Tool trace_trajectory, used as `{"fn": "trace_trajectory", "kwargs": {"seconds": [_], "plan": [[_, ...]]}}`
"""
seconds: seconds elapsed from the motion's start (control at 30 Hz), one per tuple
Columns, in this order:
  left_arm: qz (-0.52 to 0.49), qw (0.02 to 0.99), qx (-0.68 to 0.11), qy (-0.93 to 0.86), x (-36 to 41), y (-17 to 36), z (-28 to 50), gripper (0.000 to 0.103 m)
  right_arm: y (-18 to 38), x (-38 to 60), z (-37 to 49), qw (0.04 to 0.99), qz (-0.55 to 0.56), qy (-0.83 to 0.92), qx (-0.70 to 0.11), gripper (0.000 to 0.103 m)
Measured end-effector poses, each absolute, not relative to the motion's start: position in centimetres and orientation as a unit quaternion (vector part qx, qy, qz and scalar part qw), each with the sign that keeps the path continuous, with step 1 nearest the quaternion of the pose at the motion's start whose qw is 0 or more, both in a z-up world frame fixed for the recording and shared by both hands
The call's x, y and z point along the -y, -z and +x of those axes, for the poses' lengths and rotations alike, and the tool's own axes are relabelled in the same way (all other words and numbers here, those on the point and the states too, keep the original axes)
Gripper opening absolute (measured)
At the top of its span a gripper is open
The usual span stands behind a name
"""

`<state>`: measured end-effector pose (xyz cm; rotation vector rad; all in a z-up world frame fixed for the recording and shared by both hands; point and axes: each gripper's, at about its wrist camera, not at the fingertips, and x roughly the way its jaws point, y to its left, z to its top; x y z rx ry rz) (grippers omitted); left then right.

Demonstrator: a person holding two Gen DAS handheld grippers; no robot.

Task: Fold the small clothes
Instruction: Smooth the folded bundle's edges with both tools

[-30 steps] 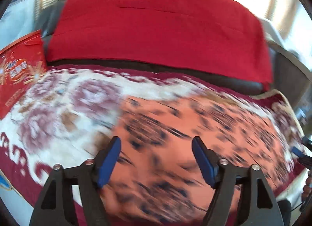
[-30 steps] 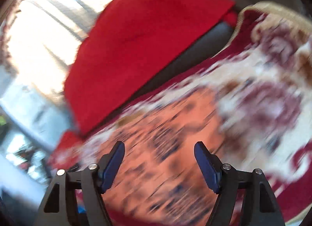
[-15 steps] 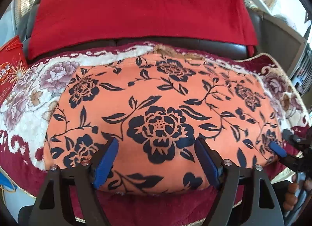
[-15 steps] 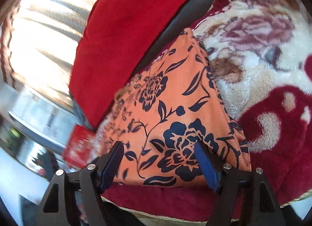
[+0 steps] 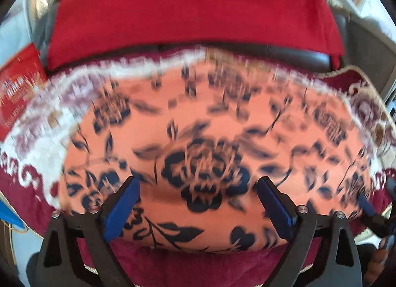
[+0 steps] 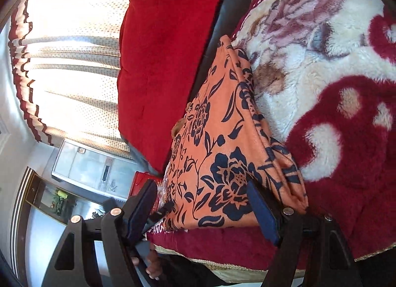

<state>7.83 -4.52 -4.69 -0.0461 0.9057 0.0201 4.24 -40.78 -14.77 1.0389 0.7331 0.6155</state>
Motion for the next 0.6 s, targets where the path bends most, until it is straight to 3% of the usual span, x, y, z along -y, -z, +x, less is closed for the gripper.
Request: {"fn": "trace_trajectory", "kwargs": {"seconds": [0.17, 0.23, 0.47, 0.5, 0.6], "plan": [[0.003, 0.873, -0.488, -0.001, 5.7, 7.8, 9.1, 0.098, 14.9, 41.0, 3.7, 0.758, 0.48, -0.287, -0.336, 0.078], [-0.016, 0.88, -0.474, -0.01, 5.2, 8.6, 8.9, 0.103, 14.9, 41.3, 3.5, 0.759, 0.479, -0.286, -0.336, 0.078], [-0.018, 0.883, -0.47, 0.003, 4.8, 8.8, 8.6, 0.103, 15.1, 41.8, 0.0, 0.768, 0.484, -0.238, -0.345, 0.079], [-0.018, 0.885, -0.466, 0.004, 4.8, 8.8, 8.6, 0.103, 15.2, 41.6, -0.4, 0.769, 0.483, -0.231, -0.35, 0.085], [-0.016, 0.892, -0.452, 0.004, 4.8, 9.1, 8.3, 0.103, 14.7, 40.3, -0.8, 0.784, 0.447, -0.217, -0.372, 0.086]]}}
